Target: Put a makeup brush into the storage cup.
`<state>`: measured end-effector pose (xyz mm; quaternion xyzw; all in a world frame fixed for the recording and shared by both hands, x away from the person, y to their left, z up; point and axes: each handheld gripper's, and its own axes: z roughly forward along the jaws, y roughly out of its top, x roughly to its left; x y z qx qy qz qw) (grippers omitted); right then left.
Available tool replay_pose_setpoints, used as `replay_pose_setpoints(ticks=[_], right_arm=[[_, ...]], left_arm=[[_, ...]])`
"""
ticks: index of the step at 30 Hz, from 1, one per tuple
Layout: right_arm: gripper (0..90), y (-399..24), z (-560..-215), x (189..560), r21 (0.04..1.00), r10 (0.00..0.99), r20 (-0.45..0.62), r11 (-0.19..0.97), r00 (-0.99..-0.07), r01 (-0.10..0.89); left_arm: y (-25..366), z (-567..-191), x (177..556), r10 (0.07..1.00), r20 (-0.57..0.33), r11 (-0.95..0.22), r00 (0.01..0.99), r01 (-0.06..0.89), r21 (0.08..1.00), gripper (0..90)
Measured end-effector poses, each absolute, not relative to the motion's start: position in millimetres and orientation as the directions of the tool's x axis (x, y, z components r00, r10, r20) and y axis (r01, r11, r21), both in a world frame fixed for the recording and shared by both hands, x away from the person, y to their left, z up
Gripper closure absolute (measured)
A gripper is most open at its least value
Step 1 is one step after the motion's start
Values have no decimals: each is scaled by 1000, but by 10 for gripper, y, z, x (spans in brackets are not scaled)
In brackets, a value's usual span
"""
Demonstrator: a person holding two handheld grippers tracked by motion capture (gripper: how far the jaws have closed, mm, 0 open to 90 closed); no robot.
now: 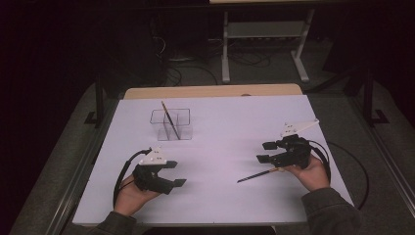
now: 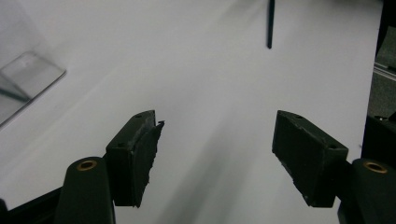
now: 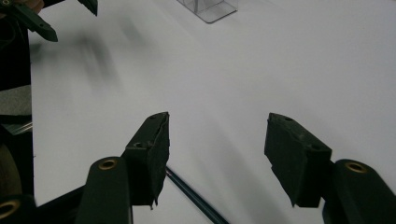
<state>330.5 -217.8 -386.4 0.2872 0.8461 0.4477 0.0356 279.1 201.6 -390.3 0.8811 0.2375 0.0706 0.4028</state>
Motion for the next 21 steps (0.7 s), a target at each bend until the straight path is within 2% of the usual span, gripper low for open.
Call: replay_pose_setpoints(ticks=[21], right_arm=[[371,-2442,-4036,3251,796,607,207,351,-768,493]], left_arm=[[1272,-3786,2941,361,-69,-626,930,297,721,316]])
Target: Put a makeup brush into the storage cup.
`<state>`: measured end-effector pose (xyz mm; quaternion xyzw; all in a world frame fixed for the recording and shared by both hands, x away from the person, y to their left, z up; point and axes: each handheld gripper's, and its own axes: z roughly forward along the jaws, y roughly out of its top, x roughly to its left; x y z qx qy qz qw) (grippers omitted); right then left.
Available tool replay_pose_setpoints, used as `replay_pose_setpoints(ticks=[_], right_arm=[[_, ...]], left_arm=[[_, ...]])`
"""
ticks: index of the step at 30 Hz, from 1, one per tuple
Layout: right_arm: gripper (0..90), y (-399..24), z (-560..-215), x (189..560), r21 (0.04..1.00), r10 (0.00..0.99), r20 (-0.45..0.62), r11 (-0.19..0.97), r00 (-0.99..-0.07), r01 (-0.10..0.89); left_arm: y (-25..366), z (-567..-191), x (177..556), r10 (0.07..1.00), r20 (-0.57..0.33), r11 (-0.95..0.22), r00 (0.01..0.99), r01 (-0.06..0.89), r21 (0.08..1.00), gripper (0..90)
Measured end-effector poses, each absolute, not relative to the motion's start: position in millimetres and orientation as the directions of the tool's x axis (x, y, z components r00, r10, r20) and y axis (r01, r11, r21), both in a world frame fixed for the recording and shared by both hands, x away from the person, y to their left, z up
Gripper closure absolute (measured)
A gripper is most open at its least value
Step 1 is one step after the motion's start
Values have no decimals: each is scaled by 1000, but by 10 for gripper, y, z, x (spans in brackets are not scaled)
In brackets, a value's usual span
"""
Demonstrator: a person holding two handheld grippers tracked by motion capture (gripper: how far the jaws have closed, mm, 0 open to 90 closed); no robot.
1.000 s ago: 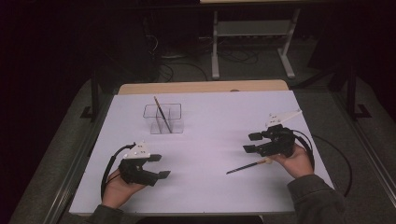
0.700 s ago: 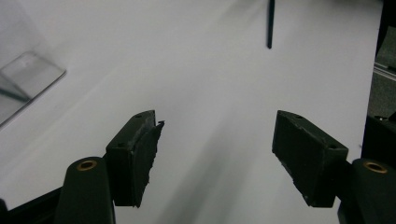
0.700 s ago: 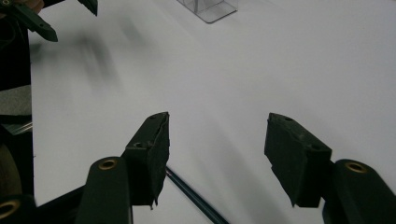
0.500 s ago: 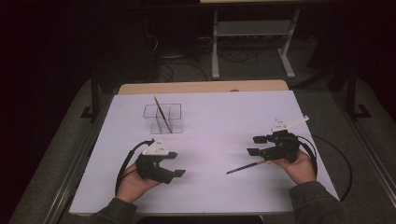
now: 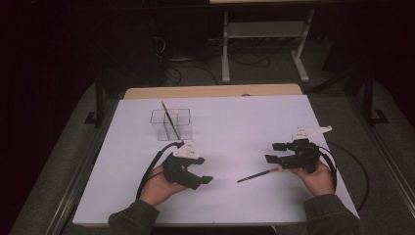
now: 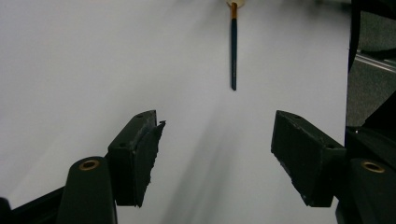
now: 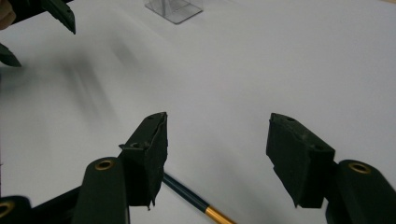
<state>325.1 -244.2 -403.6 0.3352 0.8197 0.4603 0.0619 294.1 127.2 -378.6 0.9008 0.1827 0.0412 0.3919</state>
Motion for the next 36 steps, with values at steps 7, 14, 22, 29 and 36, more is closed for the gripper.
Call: replay_pose_setpoints(ticks=[7,14,22,29,36], right_arm=[[357,-2476,-4057,3278,794,632,202,341,-748,503],[342,-2500,-4083,3296,790,653,194,338,-732,512],[318,-2499,-4094,3310,788,668,189,335,-720,517],[302,-2510,-4103,3327,789,674,190,327,-713,520],[290,-2518,-4110,3338,791,684,186,322,-705,521]], left_arm=[[1026,-3779,2999,327,-71,-647,942,278,710,322],[784,-3783,3041,297,-76,-663,952,262,701,335],[547,-3785,3069,265,-75,-682,961,242,691,350],[370,-3822,3097,247,-80,-699,966,235,676,360],[188,-3857,3124,229,-82,-716,970,225,661,369]])
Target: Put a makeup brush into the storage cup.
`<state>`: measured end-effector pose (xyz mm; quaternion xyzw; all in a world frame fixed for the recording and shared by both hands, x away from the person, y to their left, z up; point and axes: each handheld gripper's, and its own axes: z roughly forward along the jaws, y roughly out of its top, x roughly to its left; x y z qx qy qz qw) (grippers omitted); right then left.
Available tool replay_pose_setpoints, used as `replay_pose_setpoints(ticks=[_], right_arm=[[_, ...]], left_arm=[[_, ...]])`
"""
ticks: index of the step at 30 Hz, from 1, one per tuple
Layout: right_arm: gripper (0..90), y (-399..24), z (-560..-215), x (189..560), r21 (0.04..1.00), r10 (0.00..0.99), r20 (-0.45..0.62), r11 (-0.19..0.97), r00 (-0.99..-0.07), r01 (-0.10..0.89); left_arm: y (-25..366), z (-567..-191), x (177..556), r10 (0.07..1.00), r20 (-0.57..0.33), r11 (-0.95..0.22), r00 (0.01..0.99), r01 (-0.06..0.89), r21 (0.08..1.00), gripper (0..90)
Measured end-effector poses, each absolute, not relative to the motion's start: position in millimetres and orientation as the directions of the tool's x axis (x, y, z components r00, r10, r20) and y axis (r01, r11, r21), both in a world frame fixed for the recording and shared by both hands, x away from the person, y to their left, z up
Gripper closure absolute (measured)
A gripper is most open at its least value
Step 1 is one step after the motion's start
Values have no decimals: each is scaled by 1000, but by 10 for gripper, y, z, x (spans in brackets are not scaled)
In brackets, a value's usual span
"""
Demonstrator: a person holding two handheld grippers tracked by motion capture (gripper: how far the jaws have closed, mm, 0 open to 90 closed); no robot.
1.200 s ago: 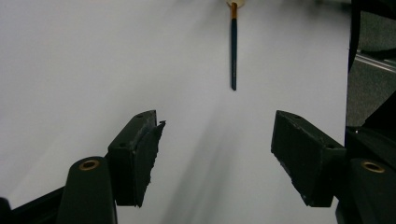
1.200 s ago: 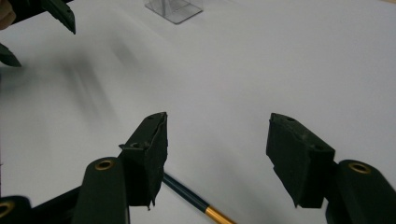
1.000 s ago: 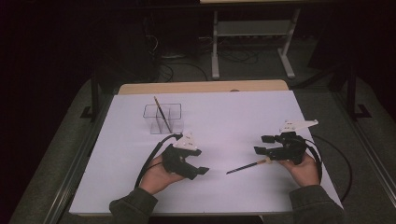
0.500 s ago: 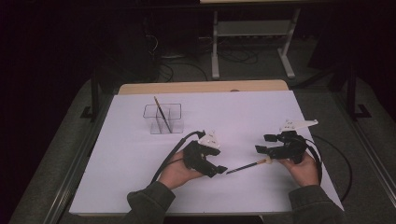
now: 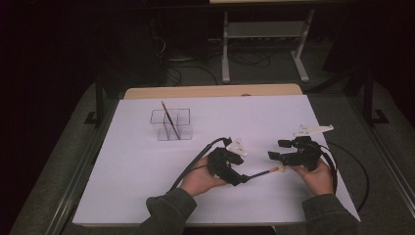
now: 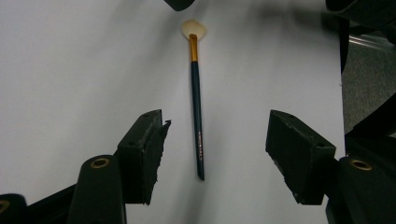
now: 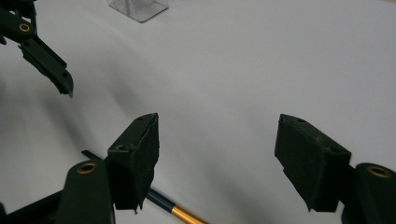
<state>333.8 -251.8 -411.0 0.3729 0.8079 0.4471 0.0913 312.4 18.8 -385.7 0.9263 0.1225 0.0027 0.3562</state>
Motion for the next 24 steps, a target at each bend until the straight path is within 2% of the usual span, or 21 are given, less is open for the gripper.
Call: replay_pose_setpoints(ticks=[10,24], right_arm=[[271,-2540,-4117,3354,789,702,188,309,-687,531],[249,-2540,-4126,3367,788,717,177,307,-674,533]], left_arm=[[-22,-3945,3161,200,-88,-748,976,210,630,406],[-318,-4060,3239,192,-75,-788,978,199,583,504]])
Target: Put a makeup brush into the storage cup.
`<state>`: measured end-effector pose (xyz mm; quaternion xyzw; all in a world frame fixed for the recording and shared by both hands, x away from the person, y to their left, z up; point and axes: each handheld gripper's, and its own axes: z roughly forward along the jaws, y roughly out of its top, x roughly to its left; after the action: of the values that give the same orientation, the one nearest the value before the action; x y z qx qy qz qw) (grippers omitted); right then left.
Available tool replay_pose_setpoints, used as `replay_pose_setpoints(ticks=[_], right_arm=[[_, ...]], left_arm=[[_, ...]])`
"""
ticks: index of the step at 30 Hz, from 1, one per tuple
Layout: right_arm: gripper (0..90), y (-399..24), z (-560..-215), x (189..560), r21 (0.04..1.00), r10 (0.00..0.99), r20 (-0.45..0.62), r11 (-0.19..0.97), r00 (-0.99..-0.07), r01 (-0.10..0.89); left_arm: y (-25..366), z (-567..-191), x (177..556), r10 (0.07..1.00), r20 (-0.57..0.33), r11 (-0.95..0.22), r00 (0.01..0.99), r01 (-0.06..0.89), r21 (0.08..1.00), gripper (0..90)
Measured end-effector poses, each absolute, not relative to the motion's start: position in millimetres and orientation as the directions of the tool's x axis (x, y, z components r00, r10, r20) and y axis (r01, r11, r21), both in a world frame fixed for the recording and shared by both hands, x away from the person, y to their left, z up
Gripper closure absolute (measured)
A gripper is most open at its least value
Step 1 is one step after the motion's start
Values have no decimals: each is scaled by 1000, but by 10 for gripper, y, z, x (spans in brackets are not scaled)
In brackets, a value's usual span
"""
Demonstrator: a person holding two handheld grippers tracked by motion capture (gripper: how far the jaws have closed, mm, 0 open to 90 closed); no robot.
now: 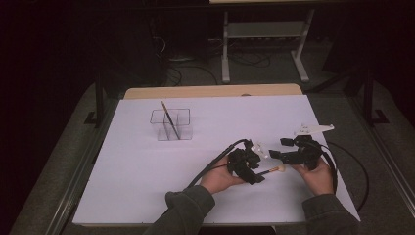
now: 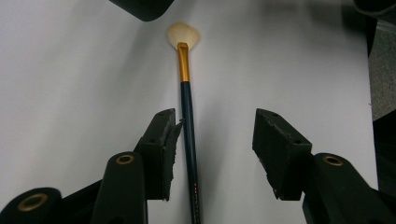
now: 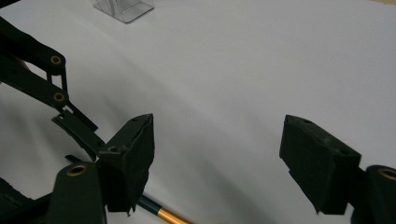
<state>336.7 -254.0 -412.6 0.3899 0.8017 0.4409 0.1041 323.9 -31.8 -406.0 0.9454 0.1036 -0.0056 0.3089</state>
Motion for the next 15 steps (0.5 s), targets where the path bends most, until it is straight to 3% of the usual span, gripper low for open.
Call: replay_pose_setpoints(ticks=[15], right_arm=[[242,-2543,-4138,3372,782,731,181,299,-658,547]], left_arm=[[-465,-4173,3303,207,-63,-811,976,208,547,606]])
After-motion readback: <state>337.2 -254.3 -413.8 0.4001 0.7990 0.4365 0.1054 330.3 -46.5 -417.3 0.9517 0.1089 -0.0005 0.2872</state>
